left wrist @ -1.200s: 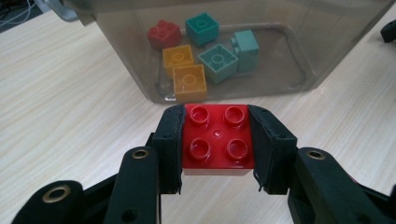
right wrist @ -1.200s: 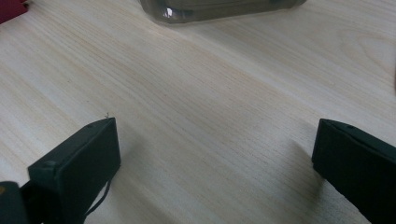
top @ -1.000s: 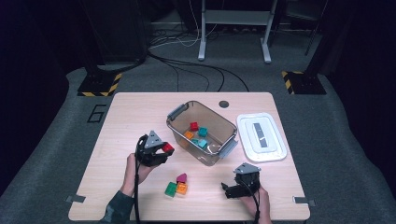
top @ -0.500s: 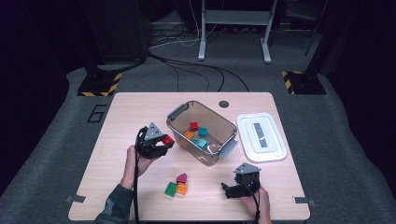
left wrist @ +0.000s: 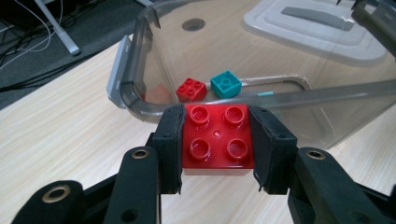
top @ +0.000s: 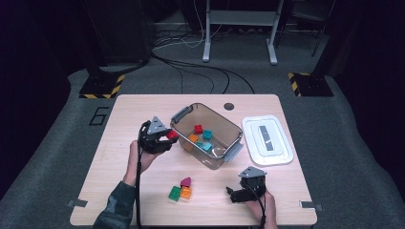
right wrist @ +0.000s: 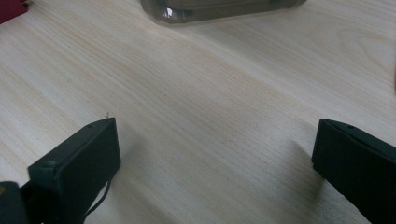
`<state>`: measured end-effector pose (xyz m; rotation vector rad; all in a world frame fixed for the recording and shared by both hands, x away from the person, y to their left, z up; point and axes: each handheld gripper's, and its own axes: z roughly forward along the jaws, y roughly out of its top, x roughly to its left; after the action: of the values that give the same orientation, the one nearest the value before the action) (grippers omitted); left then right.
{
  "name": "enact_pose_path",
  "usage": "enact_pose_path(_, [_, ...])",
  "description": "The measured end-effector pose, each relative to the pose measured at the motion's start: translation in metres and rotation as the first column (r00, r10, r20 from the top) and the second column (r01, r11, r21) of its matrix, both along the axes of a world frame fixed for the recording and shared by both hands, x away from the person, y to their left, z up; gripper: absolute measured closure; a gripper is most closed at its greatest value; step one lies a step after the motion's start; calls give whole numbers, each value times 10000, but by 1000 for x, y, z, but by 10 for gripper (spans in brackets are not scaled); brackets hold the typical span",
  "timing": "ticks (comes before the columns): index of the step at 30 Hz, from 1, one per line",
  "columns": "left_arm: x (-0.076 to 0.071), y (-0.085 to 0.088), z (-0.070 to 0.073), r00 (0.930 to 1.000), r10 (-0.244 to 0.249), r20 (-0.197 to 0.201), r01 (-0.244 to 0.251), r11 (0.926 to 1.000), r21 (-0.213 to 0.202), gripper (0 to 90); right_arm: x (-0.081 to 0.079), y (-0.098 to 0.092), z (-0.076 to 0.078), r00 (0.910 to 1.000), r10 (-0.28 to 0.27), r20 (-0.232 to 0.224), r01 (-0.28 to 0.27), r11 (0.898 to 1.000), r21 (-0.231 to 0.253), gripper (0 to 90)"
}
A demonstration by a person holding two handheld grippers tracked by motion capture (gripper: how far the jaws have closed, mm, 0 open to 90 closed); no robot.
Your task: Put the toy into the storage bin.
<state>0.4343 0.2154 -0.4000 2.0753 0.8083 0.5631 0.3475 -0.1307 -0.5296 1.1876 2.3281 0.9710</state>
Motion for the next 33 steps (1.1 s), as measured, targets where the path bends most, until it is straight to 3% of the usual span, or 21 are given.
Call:
enact_pose_path(14, [15,-7,21,9995,-160,258,164,9998,-143,590,0,0,0,10000,0,-2,0,10000,3,2])
enact_pose_path(22, [23,-12,31,9987,-158,493,159,9999,-15,590,0,0,0,10000,1,-1,-1,10000,2,3])
enact_pose_path(33, [46,-22,31,9997,-82,245,80,10000,49,589,0,0,0,10000,1,2,-1,10000,2,2])
